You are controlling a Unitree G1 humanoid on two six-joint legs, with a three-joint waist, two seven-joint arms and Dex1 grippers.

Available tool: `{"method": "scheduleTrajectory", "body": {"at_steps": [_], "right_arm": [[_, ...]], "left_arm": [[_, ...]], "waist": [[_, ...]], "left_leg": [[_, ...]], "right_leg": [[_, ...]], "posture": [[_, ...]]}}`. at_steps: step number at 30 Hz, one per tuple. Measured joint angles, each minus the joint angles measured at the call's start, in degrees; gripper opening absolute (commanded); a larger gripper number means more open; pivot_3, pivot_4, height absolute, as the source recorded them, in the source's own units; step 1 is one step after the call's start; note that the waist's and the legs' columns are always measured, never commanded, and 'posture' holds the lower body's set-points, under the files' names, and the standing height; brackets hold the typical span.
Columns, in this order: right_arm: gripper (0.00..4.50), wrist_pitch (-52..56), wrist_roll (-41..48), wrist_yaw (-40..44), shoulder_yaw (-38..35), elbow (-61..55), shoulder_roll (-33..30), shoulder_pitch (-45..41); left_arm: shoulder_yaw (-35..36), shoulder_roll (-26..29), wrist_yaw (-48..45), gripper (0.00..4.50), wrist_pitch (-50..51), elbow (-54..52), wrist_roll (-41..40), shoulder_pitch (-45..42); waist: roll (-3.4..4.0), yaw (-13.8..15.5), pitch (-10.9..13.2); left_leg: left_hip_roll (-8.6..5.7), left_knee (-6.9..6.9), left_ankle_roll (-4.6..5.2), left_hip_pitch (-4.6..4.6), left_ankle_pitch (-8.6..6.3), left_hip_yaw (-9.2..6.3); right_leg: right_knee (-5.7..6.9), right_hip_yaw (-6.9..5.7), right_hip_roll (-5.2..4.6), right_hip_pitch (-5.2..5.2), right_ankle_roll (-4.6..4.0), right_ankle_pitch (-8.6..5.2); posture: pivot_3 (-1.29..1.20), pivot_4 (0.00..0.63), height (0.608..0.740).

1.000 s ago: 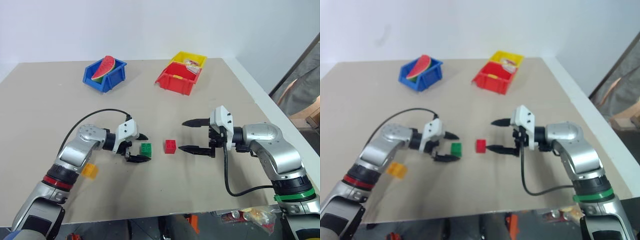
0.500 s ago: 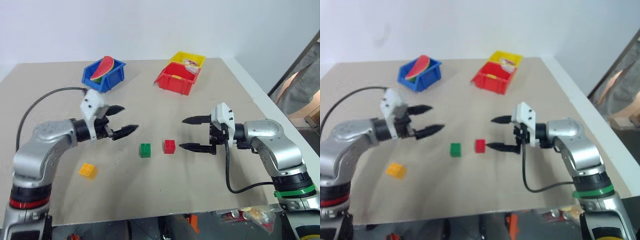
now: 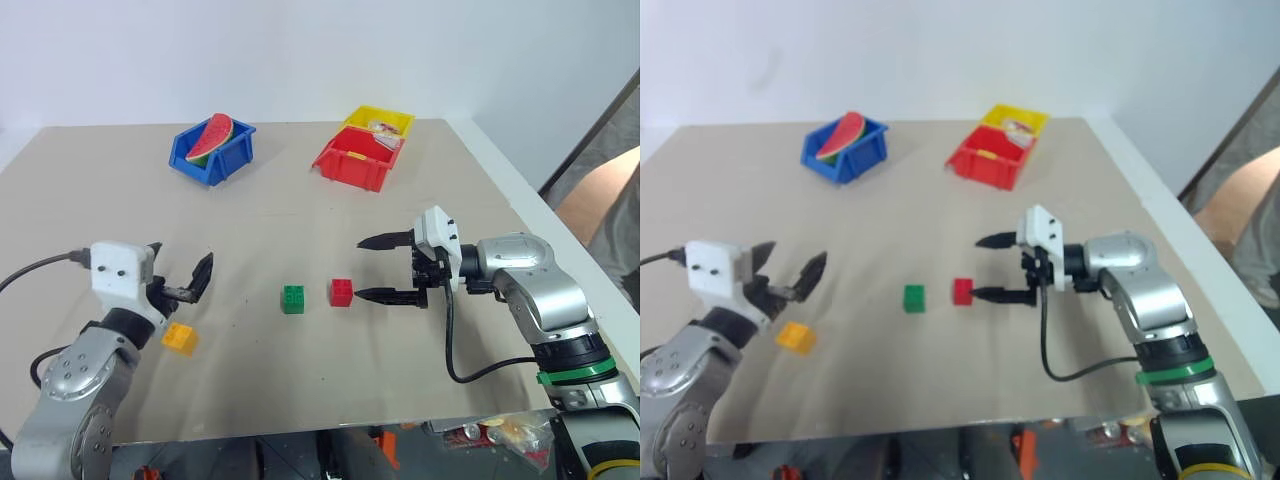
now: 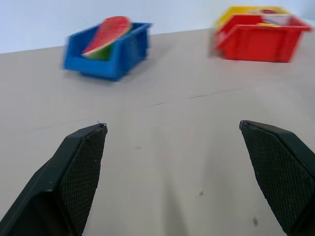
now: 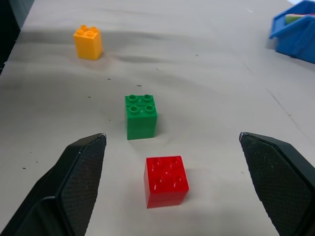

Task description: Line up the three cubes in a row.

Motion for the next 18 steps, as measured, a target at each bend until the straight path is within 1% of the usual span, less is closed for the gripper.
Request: {"method": "scheduleTrajectory", "body": {"at_steps": [4, 7, 9, 12, 18], "right_arm": [[4.50, -0.6, -0.7, 0.8, 0.1, 0.7, 0.0, -0.1], [4.50, -0.7, -1.0, 1.2, 0.2, 1.1, 0.1, -0.8], [4.50, -0.7, -1.1, 1.3, 0.2, 1.3, 0.1, -0.8], [4.50, -0.7, -1.1, 1.4, 0.2, 1.5, 0.2, -1.0], [4.50, -0.7, -1.2, 1.4, 0.2, 1.6, 0.2, -1.0]], "left_arm": [[-0.3, -0.9, 1.7, 4.46, -0.3, -2.3, -0.3, 3.9], [-0.4, -1.3, 0.5, 4.46, -1.2, -2.7, -2.1, 8.4], [-0.2, -1.4, -0.5, 4.46, -2.3, -2.7, -2.9, 11.5], [0.7, -1.4, -1.9, 4.46, -5.6, -2.5, -3.4, 14.6], [1.4, -0.7, -4.6, 4.46, -10.2, 0.8, -4.0, 17.7]], "waist": [[0.00, 0.0, 0.0], [0.00, -0.1, 0.0], [0.00, -0.1, 0.0], [0.00, -0.1, 0.0], [0.00, -0.1, 0.0]], "left_leg": [[-0.02, 0.00, 0.00, 0.00, 0.00, 0.03], [-0.01, 0.00, 0.00, 0.01, 0.00, 0.06], [0.00, 0.00, 0.00, 0.00, 0.00, 0.03], [0.01, 0.00, 0.00, 0.01, 0.00, 0.00], [0.00, 0.00, 0.00, 0.01, 0.00, 0.04]], "right_leg": [[-0.01, 0.03, -0.02, -0.01, 0.00, 0.00], [-0.01, 0.03, 0.00, -0.03, -0.02, -0.01], [0.00, 0.02, 0.02, -0.04, -0.23, -0.14], [0.00, -0.01, 0.03, -0.03, -0.33, -0.19], [0.00, -0.03, 0.02, -0.05, -0.33, -0.19]], "posture": [[0.00, 0.150, 0.740], [0.00, 0.150, 0.740], [0.00, 0.150, 0.740], [0.00, 0.150, 0.740], [0.00, 0.150, 0.740]]}}
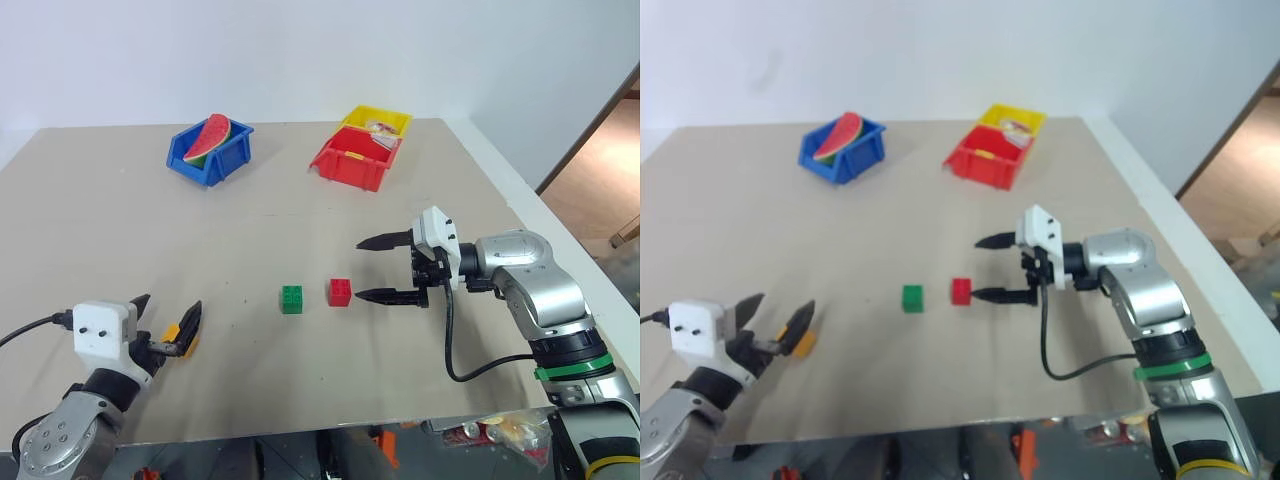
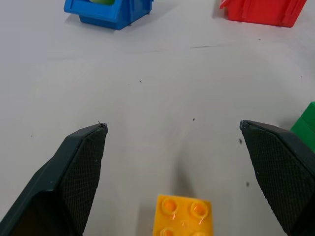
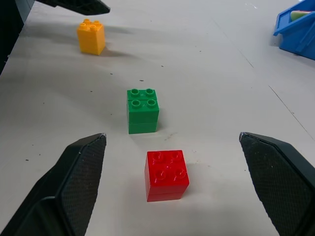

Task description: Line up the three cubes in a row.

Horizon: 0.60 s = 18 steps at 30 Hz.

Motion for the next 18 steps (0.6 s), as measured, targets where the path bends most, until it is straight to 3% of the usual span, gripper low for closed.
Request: {"method": "scheduleTrajectory", "body": {"at_steps": [18], "right_arm": [[4.50, 0.1, -0.4, -0.2, 0.0, 0.0, -0.4, 0.6]], "left_arm": [[-6.5, 2.8, -1.3, 4.46, -2.5, 5.0, 1.4, 2.3]], "waist": [[0.00, 0.0, 0.0]], "left_leg": [[0.02, -0.02, -0.01, -0.03, -0.01, 0.03]], "right_leg": [[0.00, -0.02, 0.01, -0.06, -0.03, -0.02]], "posture": [[0.00, 0.150, 0.740]]}}
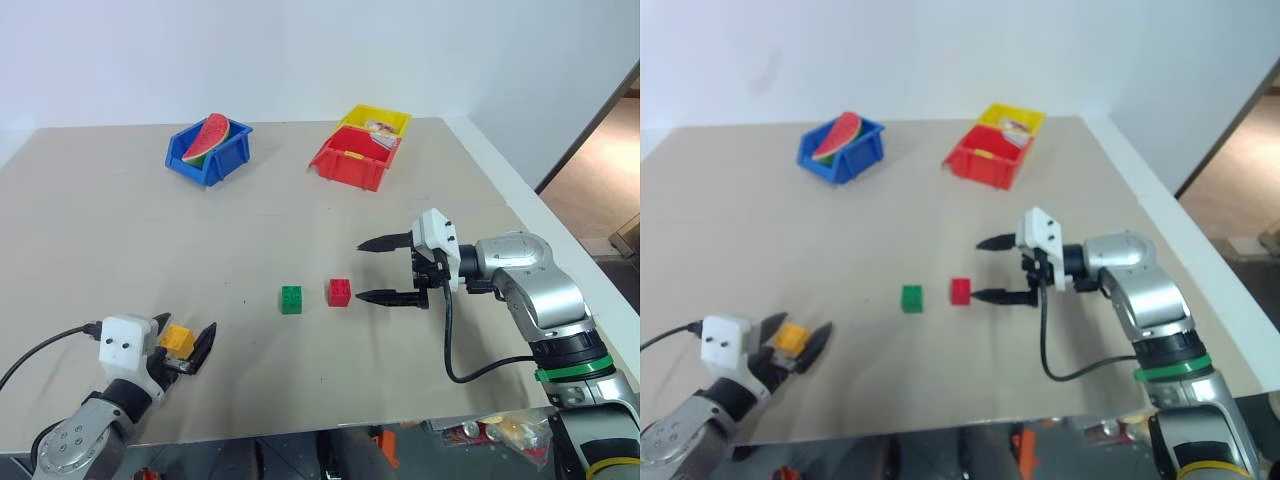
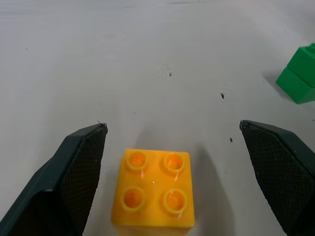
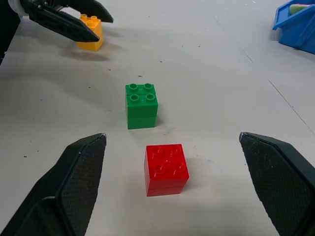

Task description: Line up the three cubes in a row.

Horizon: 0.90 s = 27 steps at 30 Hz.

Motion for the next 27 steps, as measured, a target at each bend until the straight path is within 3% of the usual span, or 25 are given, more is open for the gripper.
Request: {"method": "scheduleTrajectory", "body": {"at_steps": [4, 5, 12, 21, 27], "right_arm": [[4.50, 0.0, 0.0, 0.0, 0.0, 0.0, -0.2, 0.1], [4.50, 0.0, 0.0, 0.0, 0.0, 0.0, -0.2, 0.1], [4.50, 0.1, 0.0, 0.1, 0.0, 0.0, -0.2, 0.1], [4.50, 1.4, 1.7, 1.0, 0.0, -1.3, 0.2, 0.1], [4.50, 0.1, 3.6, 4.8, -0.1, -3.4, 0.0, 0.7]], "left_arm": [[-0.9, -0.1, 1.2, 4.46, 0.6, 0.0, 0.5, 0.7], [-1.0, -0.1, 1.4, 3.94, 0.7, 0.0, 0.5, 0.8], [-1.3, -0.3, 2.1, 1.62, 0.6, 0.4, 1.1, 1.9], [-1.3, 3.4, -1.4, 1.62, -2.1, 3.2, 1.6, 0.1], [-0.8, 15.0, -12.7, 1.62, -3.7, 11.3, 0.0, -12.4]], "waist": [[0.00, 0.0, 0.0], [0.00, 0.0, 0.0], [0.00, 0.0, 0.0], [0.01, 0.0, 0.0], [0.04, 0.1, 0.0]], "left_leg": [[0.00, 0.00, 0.00, 0.00, 0.00, 0.00], [0.00, 0.00, 0.00, 0.00, 0.00, -0.01], [0.00, 0.00, 0.00, 0.00, 0.00, 0.00], [-0.01, 0.00, 0.00, 0.00, 0.00, -0.04], [0.03, -0.01, 0.00, -0.03, 0.00, -0.09]], "right_leg": [[0.00, 0.00, 0.00, 0.00, 0.00, 0.00], [0.00, -0.01, 0.00, 0.00, 0.00, 0.00], [0.00, -0.02, 0.00, -0.01, -0.01, -0.01], [0.00, -0.08, 0.00, -0.01, -0.02, -0.01], [0.00, -0.21, 0.03, -0.01, -0.05, -0.03]], "posture": [[0.00, 0.150, 0.740], [0.00, 0.150, 0.740], [0.00, 0.150, 0.740], [0.00, 0.150, 0.740], [0.00, 0.150, 0.740]]}}
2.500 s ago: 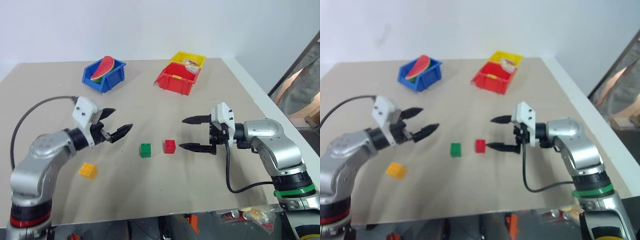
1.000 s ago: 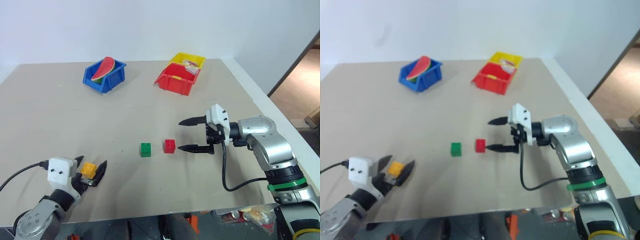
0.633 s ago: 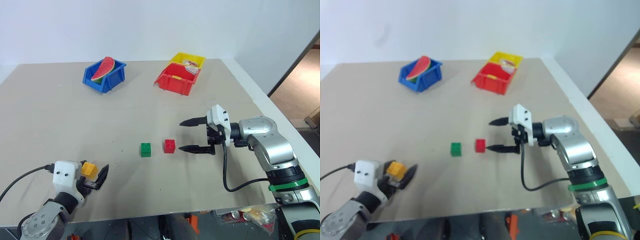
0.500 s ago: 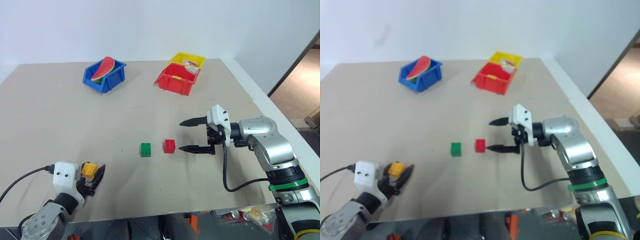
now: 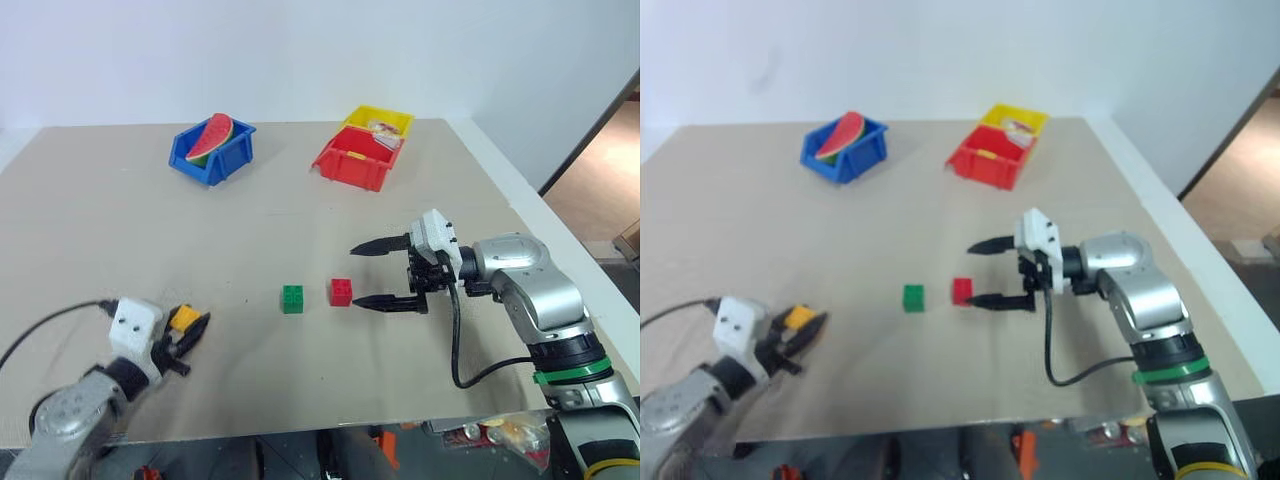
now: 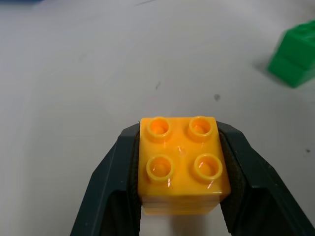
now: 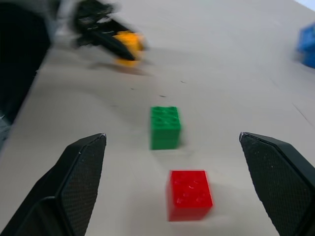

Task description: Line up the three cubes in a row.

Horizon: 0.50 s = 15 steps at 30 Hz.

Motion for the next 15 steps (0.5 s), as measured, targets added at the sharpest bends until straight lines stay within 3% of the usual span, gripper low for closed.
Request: {"method": "scheduleTrajectory", "body": {"at_steps": [5, 15], "right_arm": [[4.50, 0.9, 1.0, 2.7, 0.5, -2.5, -1.0, 0.6], [4.50, 2.4, 0.3, -1.8, 0.7, -3.4, -0.8, 0.8]], "left_arm": [[-3.9, 6.7, -11.5, 1.62, -1.9, 10.8, -0.6, -12.8], [-14.8, 11.0, -31.4, 1.62, -6.7, 22.8, 0.0, -27.5]], "waist": [[0.01, -0.1, 0.0], [0.01, -0.1, 0.0]], "left_leg": [[0.00, -0.03, -0.08, -0.08, -0.07, 0.06], [0.02, -0.06, -0.09, -0.12, -0.12, 0.04]], "right_leg": [[-0.01, 0.06, -0.01, -0.04, 0.21, 0.07], [-0.01, 0.02, 0.01, -0.08, 0.22, 0.00]], "posture": [[0.00, 0.150, 0.740], [0.00, 0.150, 0.740]]}}
